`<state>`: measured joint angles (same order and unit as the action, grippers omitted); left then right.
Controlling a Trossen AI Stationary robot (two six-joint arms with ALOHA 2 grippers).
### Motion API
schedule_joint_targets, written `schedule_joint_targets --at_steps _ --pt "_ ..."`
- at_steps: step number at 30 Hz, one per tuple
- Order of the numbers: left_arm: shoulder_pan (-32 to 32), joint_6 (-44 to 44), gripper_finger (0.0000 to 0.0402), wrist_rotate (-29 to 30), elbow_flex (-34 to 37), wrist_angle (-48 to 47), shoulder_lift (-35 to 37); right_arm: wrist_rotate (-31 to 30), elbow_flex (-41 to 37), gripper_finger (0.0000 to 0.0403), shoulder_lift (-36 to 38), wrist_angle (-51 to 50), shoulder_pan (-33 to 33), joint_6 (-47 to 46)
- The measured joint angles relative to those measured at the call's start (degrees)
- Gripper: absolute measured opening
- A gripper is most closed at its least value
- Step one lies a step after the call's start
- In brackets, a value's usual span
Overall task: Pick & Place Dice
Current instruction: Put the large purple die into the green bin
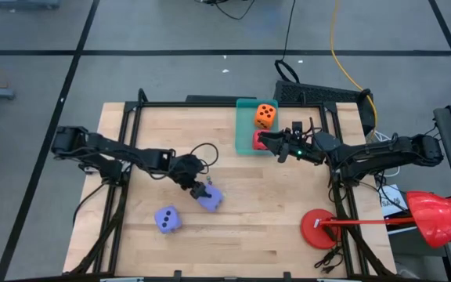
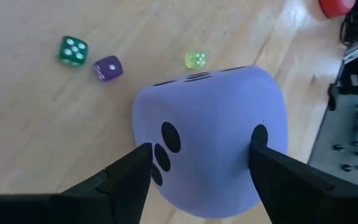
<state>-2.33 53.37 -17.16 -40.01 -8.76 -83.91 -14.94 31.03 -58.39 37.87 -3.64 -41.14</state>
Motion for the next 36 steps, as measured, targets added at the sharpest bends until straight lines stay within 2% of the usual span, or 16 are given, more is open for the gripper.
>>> schedule_joint_targets --at_steps 3,6,14,17,29,36 --pt "0.02 0.88 0.0262 -0.23 0.0 0.37 -0.91 0.0 0.0 0.0196 0.0 0.0 0.0 -0.01" --pt "-0.07 0.97 0.0235 -0.42 -0.03 0.37 -1.72 0.02 0.0 0.0196 0.0 0.02 0.0 0.0" --pt "-0.48 -0.08 0.0085 0.14 -0.06 0.95 -2.13 0.04 0.0 0.0196 0.0 0.04 0.0 -0.04" --pt "-0.46 -0.17 0.0045 -0.21 0.13 3.43 -2.24 0.04 0.0 0.0196 0.0 0.04 0.0 -0.03" --pt "-0.54 3.71 0.0019 -3.84 0.35 11.84 -0.7 0.04 0.0 0.0196 -0.02 0.04 0.0 -0.12" --pt "0.31 3.94 0.0001 -2.16 0.31 12.55 5.34 0.07 0.04 0.0196 -0.02 0.02 0.0 -0.16"
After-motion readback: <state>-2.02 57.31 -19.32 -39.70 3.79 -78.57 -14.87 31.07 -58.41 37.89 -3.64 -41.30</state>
